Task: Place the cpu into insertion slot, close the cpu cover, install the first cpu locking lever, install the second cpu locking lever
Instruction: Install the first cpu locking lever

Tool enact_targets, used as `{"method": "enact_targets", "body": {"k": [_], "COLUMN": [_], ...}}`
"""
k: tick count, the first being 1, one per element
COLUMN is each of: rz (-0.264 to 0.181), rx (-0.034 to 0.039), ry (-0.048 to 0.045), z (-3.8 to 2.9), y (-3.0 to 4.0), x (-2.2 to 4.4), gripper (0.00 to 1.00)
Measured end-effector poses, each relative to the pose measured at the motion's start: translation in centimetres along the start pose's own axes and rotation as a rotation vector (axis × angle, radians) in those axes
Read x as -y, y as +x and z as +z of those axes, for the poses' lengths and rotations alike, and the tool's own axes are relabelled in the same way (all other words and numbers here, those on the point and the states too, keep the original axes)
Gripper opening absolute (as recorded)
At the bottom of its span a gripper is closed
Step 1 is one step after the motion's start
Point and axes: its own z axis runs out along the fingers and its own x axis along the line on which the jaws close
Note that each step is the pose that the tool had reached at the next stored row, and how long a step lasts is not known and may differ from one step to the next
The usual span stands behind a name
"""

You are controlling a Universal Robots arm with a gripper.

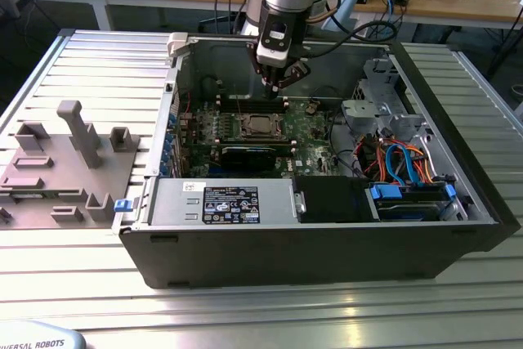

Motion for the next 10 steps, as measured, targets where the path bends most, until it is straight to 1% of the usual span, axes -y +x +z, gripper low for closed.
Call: {"method": "enact_targets", "body": {"k": [10], "rz": [-0.005], "rx": [0.0002], "ry": [0.0001], "z": [0.01], "y": [0.0], "x": [0.0], "gripper": [0.11]}}
